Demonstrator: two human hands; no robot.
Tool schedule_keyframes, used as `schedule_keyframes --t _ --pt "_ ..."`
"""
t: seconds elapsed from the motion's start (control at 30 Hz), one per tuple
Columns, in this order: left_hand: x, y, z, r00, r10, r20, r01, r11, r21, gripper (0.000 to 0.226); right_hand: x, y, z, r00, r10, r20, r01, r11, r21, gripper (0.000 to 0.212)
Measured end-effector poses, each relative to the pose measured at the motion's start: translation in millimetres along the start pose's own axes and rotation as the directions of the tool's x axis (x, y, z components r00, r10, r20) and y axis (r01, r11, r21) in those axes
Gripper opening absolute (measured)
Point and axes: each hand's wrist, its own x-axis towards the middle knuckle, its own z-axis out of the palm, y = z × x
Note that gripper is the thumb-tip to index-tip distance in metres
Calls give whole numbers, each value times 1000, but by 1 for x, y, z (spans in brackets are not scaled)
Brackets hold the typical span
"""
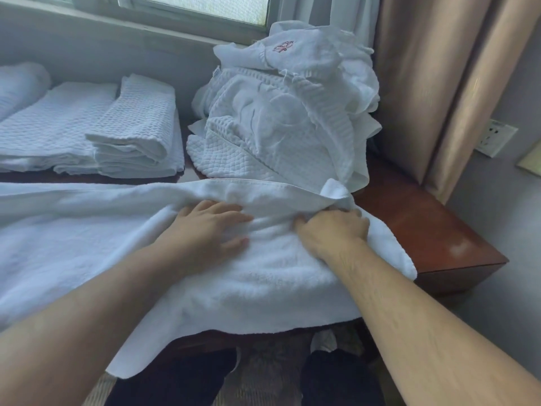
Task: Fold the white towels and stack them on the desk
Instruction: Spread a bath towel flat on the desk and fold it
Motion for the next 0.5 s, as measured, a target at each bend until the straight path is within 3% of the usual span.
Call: schedule_keyframes --t 0.1,0.2,0.23,0.3,0.37,0.43,0.47,0.5 --pt "2 0 -1 997 -19 80 17 1000 25 78 1 0 -9 998 5 -66 -7 999 -36 61" --pt "2 -1 -3 989 -10 149 4 999 38 89 5 -2 -9 993 -36 -110 52 988 143 43" --pt "1 -1 -4 986 -9 168 5 1000 29 92 7 -3 -5 984 -79 -158 113 968 223 43" --pt "0 0 -9 982 -13 188 15 1000 -5 98 11 -4 6 982 -99 -163 144 944 297 63" --pt "-2 2 -12 980 -19 199 27 999 -35 103 22 -2 14 998 40 56 -55 955 292 74" --pt "-2 2 -13 978 -32 206 46 997 -61 109 33 3 14 946 236 224 -290 924 251 75" --pt "-1 2 -14 976 -39 212 56 996 -74 111 38 3 13 939 269 215 -320 913 253 73" --pt "0 2 -14 974 -45 220 66 994 -87 112 41 4 14 962 246 117 -270 918 292 69"
